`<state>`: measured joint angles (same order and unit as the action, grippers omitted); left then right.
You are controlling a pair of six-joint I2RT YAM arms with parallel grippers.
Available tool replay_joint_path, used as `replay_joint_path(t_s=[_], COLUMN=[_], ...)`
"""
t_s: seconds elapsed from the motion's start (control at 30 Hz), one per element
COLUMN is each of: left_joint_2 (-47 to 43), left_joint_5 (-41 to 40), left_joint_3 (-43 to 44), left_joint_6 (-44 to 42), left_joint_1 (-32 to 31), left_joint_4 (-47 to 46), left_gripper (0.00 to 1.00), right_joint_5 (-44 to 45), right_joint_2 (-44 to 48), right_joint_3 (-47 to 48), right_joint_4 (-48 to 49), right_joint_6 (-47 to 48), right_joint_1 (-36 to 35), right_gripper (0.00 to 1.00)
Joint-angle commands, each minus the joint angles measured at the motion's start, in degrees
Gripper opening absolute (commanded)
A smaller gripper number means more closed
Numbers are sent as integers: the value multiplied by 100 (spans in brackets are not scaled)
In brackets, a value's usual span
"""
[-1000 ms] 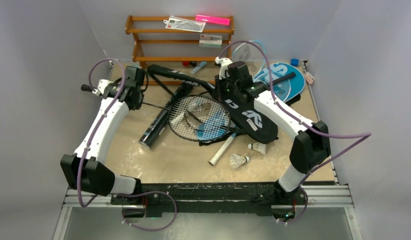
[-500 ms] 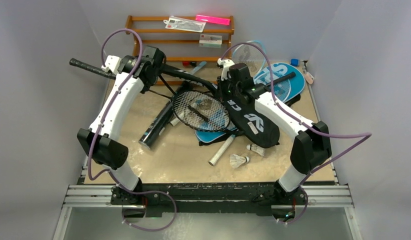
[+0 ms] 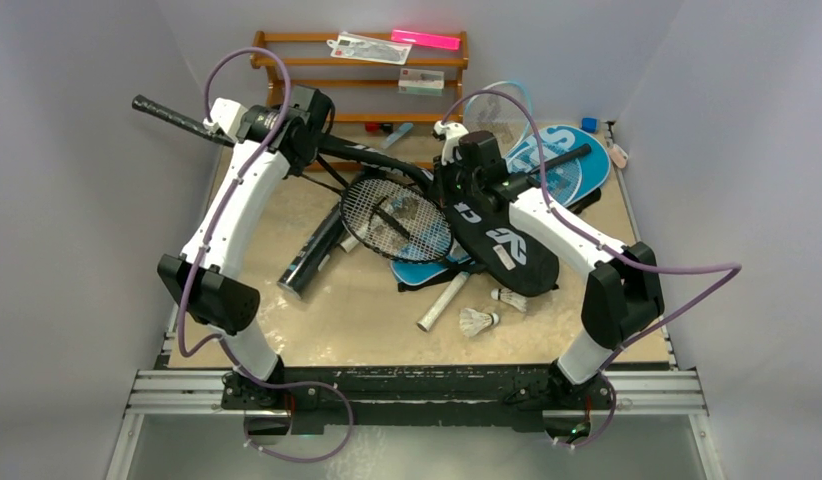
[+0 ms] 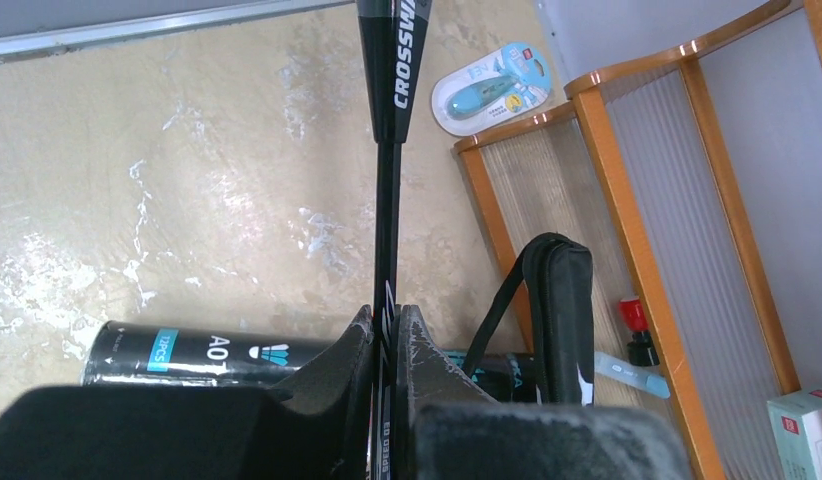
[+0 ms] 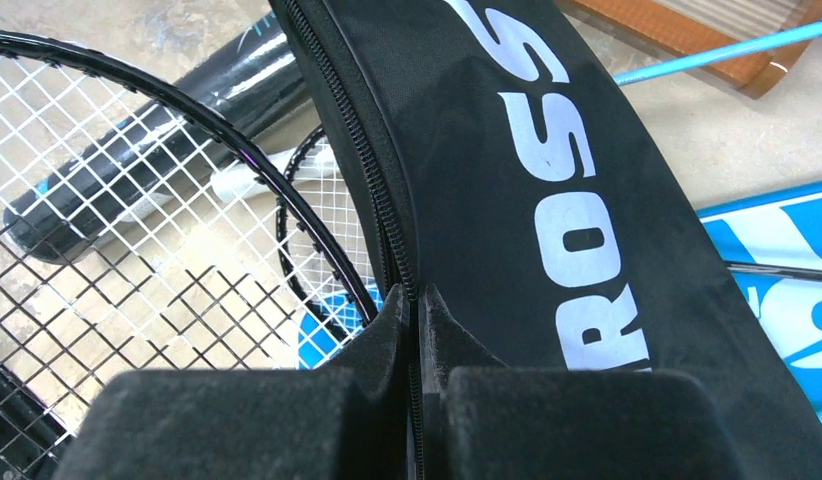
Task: Pack up the badminton gear
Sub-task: Place the racket in the racket bag.
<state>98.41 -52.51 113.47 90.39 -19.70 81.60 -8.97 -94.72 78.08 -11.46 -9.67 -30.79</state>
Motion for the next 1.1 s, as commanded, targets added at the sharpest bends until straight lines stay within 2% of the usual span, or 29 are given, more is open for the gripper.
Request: replay_joint_path(t_s=[0.0,0.3,0.6,0.73,1.07], left_joint_2=[131,424,585,574,668], left_joint_5=[-451,-595,-819,-1050,-1246], left_joint_3=[356,471,548,424,235], left_joint_6=[-53,42,243,226,400], left_joint_1=[-100,-247,-350,-350,-348], left_joint_4=[-24,65,364,364,357], left_gripper=[0,0,0,0,0], right_joint_5=[-380,-756,835,1099,1252], right_joint_2=[323,237,-36,194,695], right_joint_3=[-61,-87,149,-137,-698], right_joint_4=[496,561,304,556,482], right_joint_6=[45,-127,22,199,381], right_joint_1=[-24,-133,-779,-865,-877], right_gripper=[0,0,0,0,0])
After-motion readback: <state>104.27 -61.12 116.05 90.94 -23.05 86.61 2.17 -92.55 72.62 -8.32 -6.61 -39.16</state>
